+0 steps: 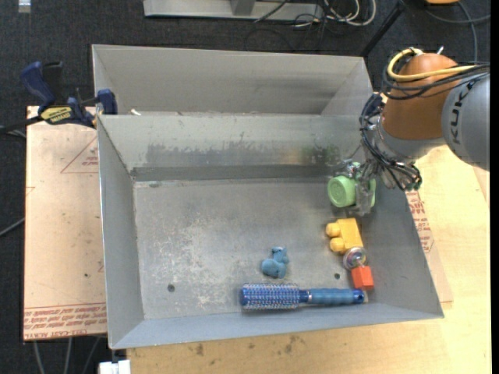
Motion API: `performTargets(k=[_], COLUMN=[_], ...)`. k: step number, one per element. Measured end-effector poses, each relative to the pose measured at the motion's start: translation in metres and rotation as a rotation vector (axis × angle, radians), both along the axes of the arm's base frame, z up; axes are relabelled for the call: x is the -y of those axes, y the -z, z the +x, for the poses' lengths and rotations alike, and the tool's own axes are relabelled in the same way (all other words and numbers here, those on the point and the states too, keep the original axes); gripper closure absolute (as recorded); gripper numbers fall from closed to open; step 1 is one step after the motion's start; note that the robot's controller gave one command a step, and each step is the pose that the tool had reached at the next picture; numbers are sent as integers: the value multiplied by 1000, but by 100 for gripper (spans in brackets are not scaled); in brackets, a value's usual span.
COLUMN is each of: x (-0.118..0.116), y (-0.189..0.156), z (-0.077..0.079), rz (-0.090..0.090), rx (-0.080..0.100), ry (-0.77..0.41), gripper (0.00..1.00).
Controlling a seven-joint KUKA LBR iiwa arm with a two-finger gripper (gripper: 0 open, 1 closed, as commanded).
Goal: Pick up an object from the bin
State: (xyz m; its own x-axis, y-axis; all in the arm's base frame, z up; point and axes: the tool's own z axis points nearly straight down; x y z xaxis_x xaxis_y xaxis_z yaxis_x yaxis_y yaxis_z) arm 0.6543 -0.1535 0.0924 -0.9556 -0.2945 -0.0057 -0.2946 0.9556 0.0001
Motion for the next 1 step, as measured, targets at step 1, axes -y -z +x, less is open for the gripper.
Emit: performTargets(k=[1], x=[-4], y=[-117], z=[2], rz=[-3], rx=[8], ry=[20], gripper=[100])
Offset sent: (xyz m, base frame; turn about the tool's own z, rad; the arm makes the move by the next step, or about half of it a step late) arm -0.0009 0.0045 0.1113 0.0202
